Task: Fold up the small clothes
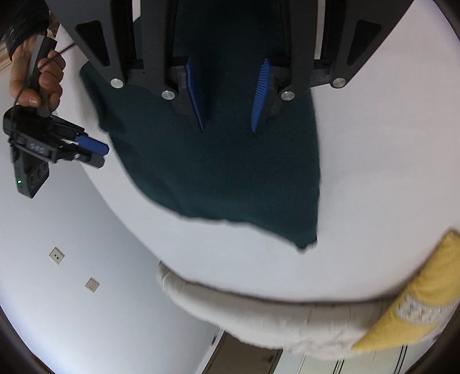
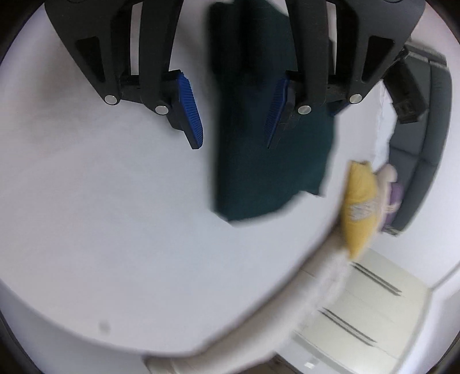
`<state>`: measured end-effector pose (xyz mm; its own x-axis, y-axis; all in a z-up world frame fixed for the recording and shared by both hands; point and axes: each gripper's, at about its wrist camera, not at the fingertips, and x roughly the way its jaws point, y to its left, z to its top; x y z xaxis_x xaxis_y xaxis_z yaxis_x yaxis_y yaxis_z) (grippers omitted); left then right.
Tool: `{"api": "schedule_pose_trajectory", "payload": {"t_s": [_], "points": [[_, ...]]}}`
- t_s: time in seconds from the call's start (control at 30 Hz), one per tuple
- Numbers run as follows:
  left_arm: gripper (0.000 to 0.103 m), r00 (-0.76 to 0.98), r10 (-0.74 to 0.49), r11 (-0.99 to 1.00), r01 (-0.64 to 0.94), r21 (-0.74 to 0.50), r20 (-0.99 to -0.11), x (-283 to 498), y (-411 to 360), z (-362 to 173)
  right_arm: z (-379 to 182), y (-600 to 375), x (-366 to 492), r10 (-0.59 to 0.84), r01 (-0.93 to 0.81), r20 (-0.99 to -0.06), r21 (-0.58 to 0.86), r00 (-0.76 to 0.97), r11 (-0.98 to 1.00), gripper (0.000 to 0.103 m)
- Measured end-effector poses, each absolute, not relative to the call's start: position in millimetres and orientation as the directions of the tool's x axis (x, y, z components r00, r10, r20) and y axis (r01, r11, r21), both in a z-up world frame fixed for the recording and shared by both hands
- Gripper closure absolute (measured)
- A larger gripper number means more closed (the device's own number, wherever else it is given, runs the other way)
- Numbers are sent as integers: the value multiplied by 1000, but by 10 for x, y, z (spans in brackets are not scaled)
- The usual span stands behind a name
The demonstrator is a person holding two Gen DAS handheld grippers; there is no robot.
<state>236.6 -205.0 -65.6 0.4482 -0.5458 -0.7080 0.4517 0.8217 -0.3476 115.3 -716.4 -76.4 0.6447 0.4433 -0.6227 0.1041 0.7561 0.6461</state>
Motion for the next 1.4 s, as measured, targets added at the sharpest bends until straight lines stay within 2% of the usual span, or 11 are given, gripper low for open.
{"api": "schedule_pose_trajectory", "payload": {"t_s": [0.13, 0.27, 0.33, 0.4, 0.53, 0.7, 0.8, 0.87, 1.03, 1.17, 1.4], "points": [[61, 490, -517, 834, 471, -287, -702, 2593, -2238, -451, -631, -6967, 1405, 545, 12, -581, 691, 604, 723, 59], [59, 375, -447, 856, 442, -268, -812, 3048, -2510, -770, -920, -6780, 1936, 636, 69, -561, 776, 530, 627, 60], [58, 386, -409, 863, 458, -213, -827, 3082, -2572, -886, -1132, -6809, 2099, 645, 143, -575, 791, 503, 594, 71], [58, 382, -411, 868, 441, -228, -828, 3103, -2550, -941, -1226, -6890, 2221, 638, 148, -571, 793, 516, 590, 85], [57, 377, -377, 881, 429, -202, -846, 3111, -2589, -960, -1378, -7088, 2303, 610, 184, -559, 803, 562, 567, 96], [57, 385, -376, 881, 431, -197, -843, 3064, -2553, -942, -1059, -7150, 2043, 479, 184, -619, 711, 622, 679, 86], [57, 404, -366, 884, 431, -179, -838, 3013, -2552, -972, -717, -7107, 1607, 577, 13, -520, 750, 630, 661, 86], [57, 418, -356, 887, 432, -162, -836, 2967, -2550, -997, -671, -6891, 1440, 614, -47, -543, 726, 573, 686, 86], [57, 444, -330, 890, 441, -117, -833, 2909, -2580, -1065, -1067, -6714, 1270, 613, -7, -645, 686, 457, 728, 86], [57, 455, -322, 889, 446, -101, -830, 2883, -2585, -1124, -1256, -6863, 1092, 658, -12, -587, 742, 473, 670, 87], [57, 481, -306, 891, 449, -69, -821, 2863, -2671, -1193, -1442, -6995, 621, 638, -9, -596, 727, 487, 686, 92]]}}
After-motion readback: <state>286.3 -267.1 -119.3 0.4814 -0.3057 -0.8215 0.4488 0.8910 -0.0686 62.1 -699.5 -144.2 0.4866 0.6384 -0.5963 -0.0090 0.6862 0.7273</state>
